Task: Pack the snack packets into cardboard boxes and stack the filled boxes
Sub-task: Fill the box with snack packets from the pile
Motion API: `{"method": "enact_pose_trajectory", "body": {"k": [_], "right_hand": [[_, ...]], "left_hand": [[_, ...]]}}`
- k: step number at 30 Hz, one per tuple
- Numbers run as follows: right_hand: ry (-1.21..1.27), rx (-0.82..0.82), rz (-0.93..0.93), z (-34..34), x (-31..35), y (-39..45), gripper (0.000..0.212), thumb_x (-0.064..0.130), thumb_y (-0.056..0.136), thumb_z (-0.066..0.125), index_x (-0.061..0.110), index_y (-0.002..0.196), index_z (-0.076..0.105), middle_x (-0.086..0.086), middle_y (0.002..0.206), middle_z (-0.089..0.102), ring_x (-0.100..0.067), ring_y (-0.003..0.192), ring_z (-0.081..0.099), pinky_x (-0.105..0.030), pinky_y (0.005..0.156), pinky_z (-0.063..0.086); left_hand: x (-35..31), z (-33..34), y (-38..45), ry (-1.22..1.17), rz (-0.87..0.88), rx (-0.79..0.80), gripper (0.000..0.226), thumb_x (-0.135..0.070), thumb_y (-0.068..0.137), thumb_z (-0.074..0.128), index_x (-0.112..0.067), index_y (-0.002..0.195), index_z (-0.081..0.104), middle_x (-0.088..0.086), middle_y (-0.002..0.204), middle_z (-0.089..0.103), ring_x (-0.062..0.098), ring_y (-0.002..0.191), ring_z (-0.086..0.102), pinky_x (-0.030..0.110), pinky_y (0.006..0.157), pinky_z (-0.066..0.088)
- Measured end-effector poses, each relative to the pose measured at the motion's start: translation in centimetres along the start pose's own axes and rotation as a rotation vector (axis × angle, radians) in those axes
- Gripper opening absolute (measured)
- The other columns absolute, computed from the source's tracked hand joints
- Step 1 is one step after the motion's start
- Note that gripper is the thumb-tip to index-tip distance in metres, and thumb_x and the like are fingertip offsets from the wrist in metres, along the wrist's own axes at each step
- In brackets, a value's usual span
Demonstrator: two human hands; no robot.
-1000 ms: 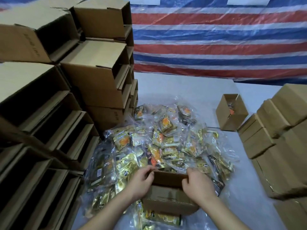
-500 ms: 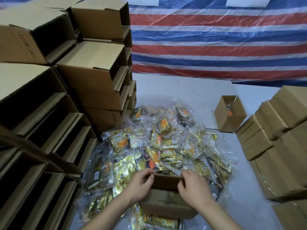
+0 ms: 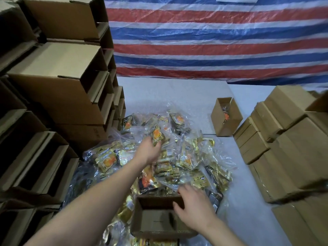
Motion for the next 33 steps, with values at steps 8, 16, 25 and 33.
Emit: {"method": "enact_pose_trajectory", "body": {"k": [8,16,25,33], "right_hand": [[0.068,0.006,0.007,-1.2,-0.4,1.1,0.058,0.070,0.085,0.023,0.025,0.102,0.056,0.009,0.097,0.054,-0.014,0.094,0.053,-0.033,0.080,0.044],[0.113,-0.025,0.064,-2.1,-1.9,3.3,0.074,0.070,0.086,0.013,0.021,0.112,0.061,0.004,0.104,0.061,-0.017,0.099,0.057,-0.034,0.082,0.044],[0.169,0.005,0.138,-1.9,-2.9,4.3,0.064,0.069,0.086,0.014,0.024,0.098,0.057,0.009,0.094,0.055,-0.012,0.089,0.054,-0.033,0.079,0.046],[0.606,-0.126,0.283,-4.8,-3.3,7.1,0.026,0.049,0.101,0.043,0.030,0.097,0.061,0.012,0.087,0.064,0.006,0.066,0.059,-0.011,0.059,0.049]], "left_hand": [[0.0,2.4,7.2,0.063,-0.238,0.059,0.088,-0.065,0.092,0.050,-0.004,0.152,0.028,0.019,0.147,0.047,0.038,0.129,0.052,0.048,0.106,0.047],[1.6,3.4,10.0,0.145,-0.375,0.108,0.104,-0.071,0.084,0.059,-0.002,0.153,0.024,0.022,0.149,0.042,0.042,0.123,0.055,0.049,0.099,0.052],[1.0,3.4,10.0,0.196,-0.327,0.109,0.011,-0.014,0.090,0.058,-0.003,0.093,0.058,0.014,0.098,0.066,0.024,0.074,0.064,0.034,0.056,0.055],[-0.3,-0.3,6.0,-0.178,-0.253,0.087,0.012,-0.020,0.099,0.053,-0.010,0.100,0.058,0.014,0.093,0.067,0.025,0.073,0.061,0.041,0.069,0.056]]}}
Point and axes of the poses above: each hand's wrist, its own y-axis towards the middle knuckle, its own z-axis out of the palm, x = y × z, the point moved 6 cm from there along y, towards the middle knuckle
